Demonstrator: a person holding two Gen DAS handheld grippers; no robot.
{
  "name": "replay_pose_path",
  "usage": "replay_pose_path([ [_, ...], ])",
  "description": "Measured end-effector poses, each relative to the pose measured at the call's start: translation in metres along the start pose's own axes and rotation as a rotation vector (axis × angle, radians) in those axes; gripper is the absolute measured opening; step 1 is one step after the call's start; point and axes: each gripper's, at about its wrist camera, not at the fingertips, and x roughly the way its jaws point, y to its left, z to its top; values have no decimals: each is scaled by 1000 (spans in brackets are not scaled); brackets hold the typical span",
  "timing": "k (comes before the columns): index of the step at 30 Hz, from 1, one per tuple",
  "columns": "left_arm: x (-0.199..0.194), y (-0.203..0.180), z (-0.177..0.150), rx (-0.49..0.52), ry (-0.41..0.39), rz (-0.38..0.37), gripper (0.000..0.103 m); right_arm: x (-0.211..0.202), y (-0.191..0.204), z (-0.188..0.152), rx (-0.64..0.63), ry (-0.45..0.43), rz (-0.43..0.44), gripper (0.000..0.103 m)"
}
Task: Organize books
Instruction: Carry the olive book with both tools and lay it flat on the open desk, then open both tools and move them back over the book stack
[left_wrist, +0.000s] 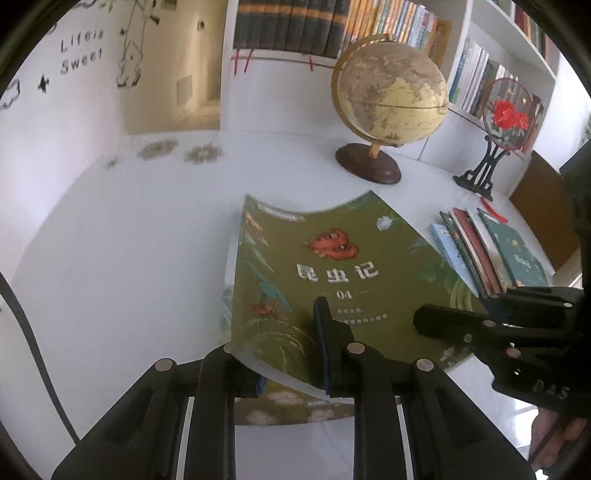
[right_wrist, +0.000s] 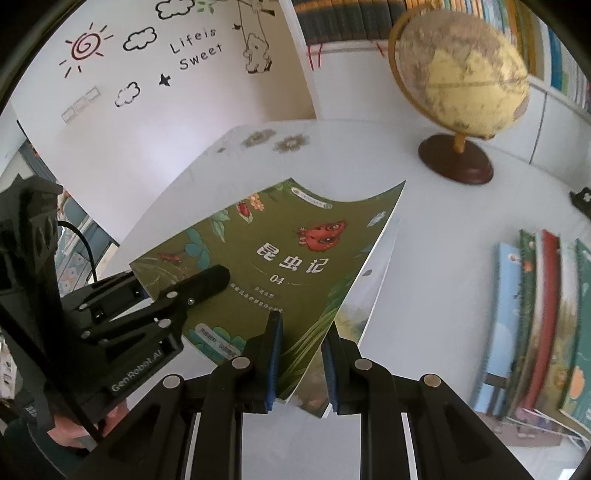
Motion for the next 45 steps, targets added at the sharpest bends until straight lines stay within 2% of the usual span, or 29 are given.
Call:
replay_pose_path([
  [7,3,0,-10,-8,19,8,19,17,-13,0,21,40,6,20],
  [14,8,5,-17,6,68,56,32,25,-16,-8,60,64,38,20],
  [18,8,14,-21,-23,99,125,31,30,-16,-10,50,81,26,20],
  [22,9,24,-25,-71,109,97,30,38,-18,-11,60,114,41,20],
  [26,12,21,-26,-59,119,107,30,46,-9,-13,27,126,0,20],
  [31,5,15,-28,-41,116,116,30,52,-12,-12,45,140,-6,21],
  [36,-10,7,-25,-20,103,137,30,43,-29,-19,108,191,-47,25],
  [38,-14,3,-25,-15,98,146,37,32,-33,-24,117,177,-38,25],
  [45,-27,-15,-23,-42,98,125,38,7,-44,-43,177,152,17,26],
])
